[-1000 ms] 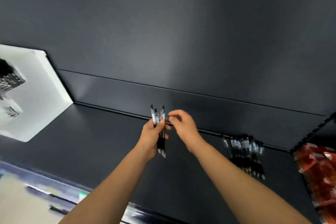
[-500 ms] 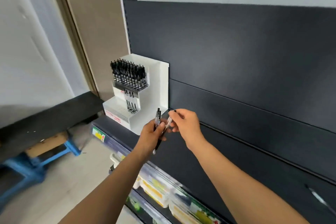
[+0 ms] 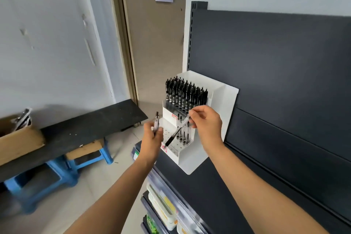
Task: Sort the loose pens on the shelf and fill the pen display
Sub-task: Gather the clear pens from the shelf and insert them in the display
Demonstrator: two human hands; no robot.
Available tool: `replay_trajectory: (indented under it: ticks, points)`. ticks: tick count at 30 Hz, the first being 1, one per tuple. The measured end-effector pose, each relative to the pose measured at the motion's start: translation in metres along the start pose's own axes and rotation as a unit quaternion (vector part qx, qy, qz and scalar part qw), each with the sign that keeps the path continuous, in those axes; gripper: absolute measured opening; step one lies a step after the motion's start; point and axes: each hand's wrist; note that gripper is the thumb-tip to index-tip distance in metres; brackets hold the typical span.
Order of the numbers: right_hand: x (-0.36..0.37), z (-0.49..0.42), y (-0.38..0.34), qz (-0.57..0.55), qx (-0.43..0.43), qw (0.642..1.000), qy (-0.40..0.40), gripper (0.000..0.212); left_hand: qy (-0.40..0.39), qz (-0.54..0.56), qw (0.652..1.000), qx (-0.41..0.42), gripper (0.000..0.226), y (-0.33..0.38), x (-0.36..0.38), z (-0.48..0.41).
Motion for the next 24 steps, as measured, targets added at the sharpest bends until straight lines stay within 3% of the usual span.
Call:
replay_trajectory:
  ticks: [5,11,16,21,24]
  points:
    - [0.016,-0.053,0.016,0.141,-0.092,0.986,-0.020,0.008,-0.035,-0.041,0.999,-0.001,0.008,0.001,-0.013,-0.046]
    - [0.036,-0.087,0.040,0.323,-0.166,0.929,-0.075,0.006,-0.051,-0.051,0.997,0.005,0.013,-0.005,-0.021,-0.087]
    - [0.048,-0.100,0.050,0.378,-0.121,0.912,-0.106,0.011,-0.098,-0.053,0.994,0.019,0.011,-0.018,-0.028,-0.119]
    - [0.056,-0.104,0.058,0.548,-0.079,0.828,-0.089,0.023,-0.174,-0.032,0.984,0.030,0.010,-0.033,-0.035,-0.144]
    - [0.071,-0.105,0.062,0.595,-0.044,0.802,-0.041,0.011,-0.205,-0.011,0.978,0.040,0.011,-0.039,-0.045,-0.157]
Point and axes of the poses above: each hand's wrist, its own z-axis away from the middle knuckle, its own x-axis out of the palm, y = z × x, and after that the axes turned 10 degrees about -y, right-handed
